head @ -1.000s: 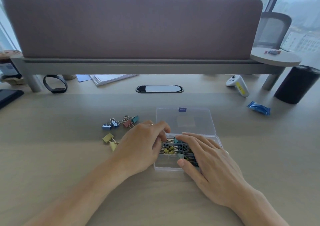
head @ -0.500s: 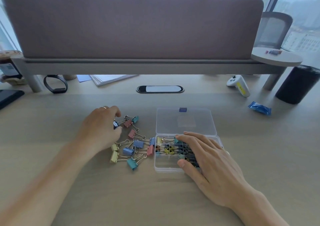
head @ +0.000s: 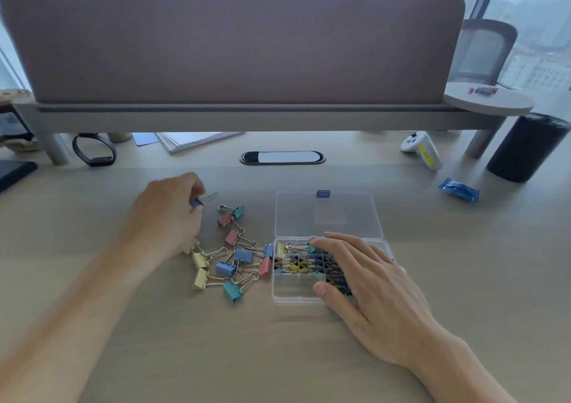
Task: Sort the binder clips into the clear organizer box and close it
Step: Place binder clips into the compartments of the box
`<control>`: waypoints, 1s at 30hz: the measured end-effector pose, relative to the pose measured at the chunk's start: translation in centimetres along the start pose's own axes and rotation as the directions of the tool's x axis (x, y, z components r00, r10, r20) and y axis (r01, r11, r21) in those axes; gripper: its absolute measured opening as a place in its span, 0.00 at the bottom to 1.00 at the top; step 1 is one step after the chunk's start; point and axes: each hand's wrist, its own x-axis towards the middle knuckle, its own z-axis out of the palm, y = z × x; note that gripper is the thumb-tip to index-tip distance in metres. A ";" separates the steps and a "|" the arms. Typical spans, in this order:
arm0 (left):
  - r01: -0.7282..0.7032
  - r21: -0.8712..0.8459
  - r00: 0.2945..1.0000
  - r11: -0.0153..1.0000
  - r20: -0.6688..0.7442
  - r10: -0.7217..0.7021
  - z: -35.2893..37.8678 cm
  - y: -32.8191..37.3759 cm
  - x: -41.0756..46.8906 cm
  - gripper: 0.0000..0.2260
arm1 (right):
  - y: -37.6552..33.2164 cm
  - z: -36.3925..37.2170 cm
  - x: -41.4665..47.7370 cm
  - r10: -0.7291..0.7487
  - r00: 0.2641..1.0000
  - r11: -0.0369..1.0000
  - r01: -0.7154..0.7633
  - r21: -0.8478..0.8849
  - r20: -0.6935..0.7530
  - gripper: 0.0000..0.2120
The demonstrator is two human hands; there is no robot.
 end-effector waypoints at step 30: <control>-0.271 -0.518 0.899 0.812 0.166 0.405 -0.1 7.5 -4.1 0.07 | 0.4 -0.9 3.3 0.074 0.920 0.903 0.101 0.418 -0.384 0.05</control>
